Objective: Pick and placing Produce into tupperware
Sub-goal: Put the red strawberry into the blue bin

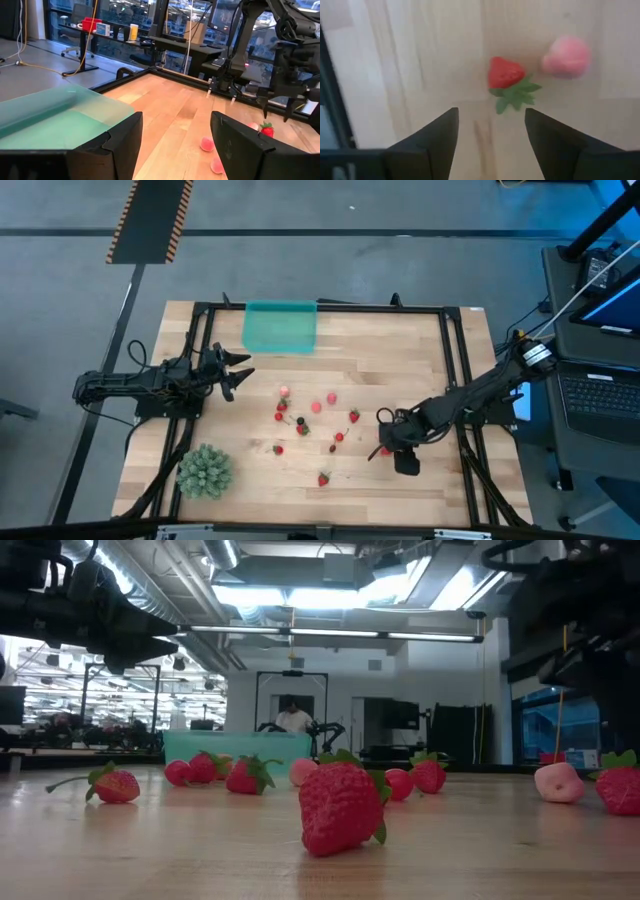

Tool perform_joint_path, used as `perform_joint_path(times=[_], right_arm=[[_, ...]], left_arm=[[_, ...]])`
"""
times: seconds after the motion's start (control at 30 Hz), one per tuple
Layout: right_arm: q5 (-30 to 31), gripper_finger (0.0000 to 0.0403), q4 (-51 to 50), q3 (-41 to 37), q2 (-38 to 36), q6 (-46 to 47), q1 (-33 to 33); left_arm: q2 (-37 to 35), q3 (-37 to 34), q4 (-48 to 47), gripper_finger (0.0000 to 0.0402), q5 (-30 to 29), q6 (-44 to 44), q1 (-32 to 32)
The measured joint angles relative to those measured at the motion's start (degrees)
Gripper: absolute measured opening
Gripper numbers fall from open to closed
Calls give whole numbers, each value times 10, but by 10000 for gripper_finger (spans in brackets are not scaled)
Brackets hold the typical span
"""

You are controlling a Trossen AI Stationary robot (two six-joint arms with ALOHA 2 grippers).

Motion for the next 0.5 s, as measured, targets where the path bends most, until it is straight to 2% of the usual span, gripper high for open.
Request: perform_joint_path(times=[0.13, 0.5], right_arm=[[37, 213, -5, 0, -1, -21, 0], [57, 210, -3, 0, 37, -31, -2]], left_arm=[[0, 0, 0, 226, 0, 0, 0], [0, 0, 0, 226, 0, 0, 0]])
